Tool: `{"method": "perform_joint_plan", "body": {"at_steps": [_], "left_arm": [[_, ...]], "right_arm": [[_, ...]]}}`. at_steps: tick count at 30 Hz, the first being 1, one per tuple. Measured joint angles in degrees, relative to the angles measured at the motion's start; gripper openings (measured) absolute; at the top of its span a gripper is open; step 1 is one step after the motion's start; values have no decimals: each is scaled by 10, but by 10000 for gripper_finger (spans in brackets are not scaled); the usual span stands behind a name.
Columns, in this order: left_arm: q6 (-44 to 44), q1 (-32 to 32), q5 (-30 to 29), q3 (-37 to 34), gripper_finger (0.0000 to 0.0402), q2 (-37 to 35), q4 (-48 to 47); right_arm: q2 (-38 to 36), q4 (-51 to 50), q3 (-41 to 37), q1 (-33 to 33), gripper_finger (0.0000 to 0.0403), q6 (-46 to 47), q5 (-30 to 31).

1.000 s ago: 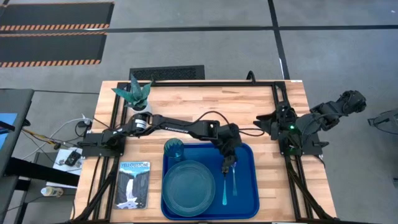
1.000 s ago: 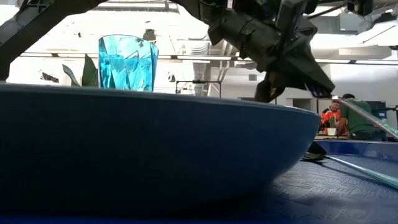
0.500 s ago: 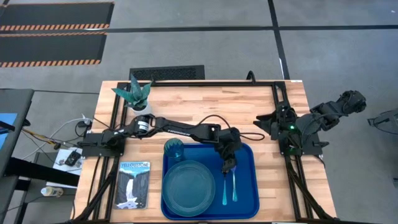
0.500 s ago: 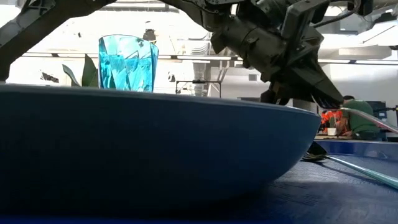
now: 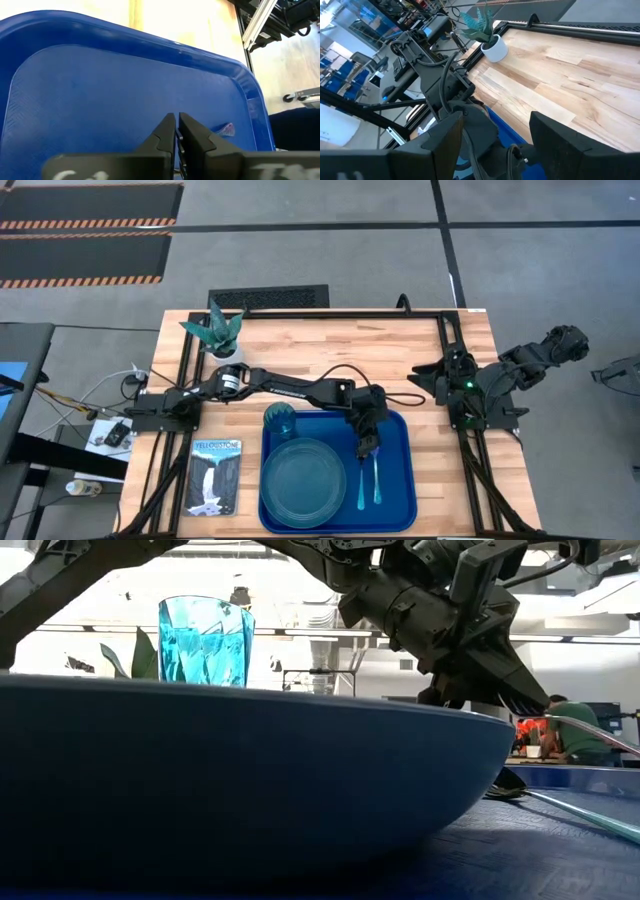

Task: Pick and place plate/cup/fork/spoon on tray
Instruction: Put the blue fork on the blue serving tray to the right of the blue spoon

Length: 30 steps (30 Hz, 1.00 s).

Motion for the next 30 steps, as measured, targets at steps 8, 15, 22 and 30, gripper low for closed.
{"method": "perform_joint_plan", "body": {"at_steps": [8, 15, 22, 30], "left_arm": [[-3, 0, -2, 0, 45, 0, 0], [10, 0, -14, 0, 90, 0, 10], [19, 0, -27, 0, 132, 0, 10], [19, 0, -39, 0, 149, 0, 23]], "right_arm": [[0, 0, 0, 0, 254, 0, 0], [0, 0, 0, 0, 254, 0, 0], [0, 0, 0, 0, 254, 0, -1], [0, -2, 0, 0, 254, 0, -1]]}}
